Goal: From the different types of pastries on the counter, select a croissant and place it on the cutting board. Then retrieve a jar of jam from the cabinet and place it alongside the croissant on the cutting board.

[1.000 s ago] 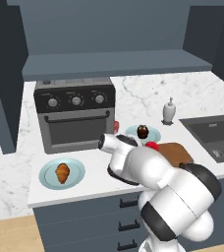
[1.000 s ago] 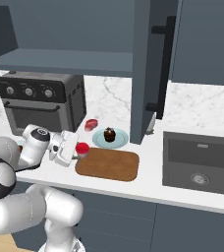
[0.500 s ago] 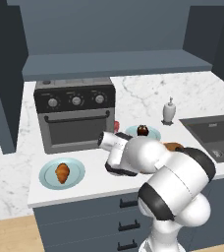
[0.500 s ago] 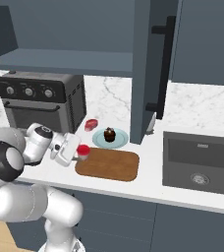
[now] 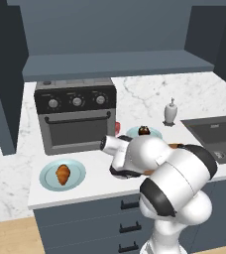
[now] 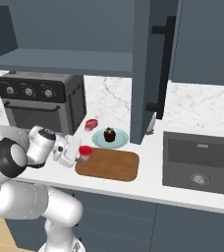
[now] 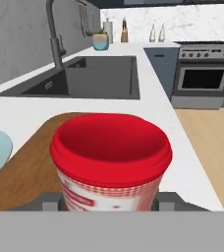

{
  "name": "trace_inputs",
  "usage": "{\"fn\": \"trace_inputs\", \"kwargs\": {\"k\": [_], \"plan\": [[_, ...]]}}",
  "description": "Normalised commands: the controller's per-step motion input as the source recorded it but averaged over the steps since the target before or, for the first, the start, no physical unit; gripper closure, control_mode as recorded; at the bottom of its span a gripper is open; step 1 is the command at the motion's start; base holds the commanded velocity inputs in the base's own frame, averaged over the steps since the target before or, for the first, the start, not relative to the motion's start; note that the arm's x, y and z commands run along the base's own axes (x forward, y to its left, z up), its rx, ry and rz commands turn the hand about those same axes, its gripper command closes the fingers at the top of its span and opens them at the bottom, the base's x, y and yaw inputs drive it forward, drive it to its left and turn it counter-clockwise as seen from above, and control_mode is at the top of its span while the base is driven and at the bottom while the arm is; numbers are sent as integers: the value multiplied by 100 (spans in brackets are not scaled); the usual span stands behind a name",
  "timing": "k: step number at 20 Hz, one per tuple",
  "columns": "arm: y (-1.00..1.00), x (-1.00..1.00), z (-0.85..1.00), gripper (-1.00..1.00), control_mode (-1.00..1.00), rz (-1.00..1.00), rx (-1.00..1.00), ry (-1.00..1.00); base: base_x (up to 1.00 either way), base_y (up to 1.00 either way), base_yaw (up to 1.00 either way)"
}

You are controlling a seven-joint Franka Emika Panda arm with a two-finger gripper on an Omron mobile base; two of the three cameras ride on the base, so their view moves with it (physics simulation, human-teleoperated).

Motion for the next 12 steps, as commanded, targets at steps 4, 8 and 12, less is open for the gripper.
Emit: {"fn": "trace_inputs", "kwargs": {"k": [4,8,12], "plan": [[13,17,-39,100,-100,-2,-6,-24,0,0,0],[8,8,-35,100,-100,-2,-3,-18,0,0,0],[8,10,-42,100,-100,-4,-3,-17,0,0,0]]}}
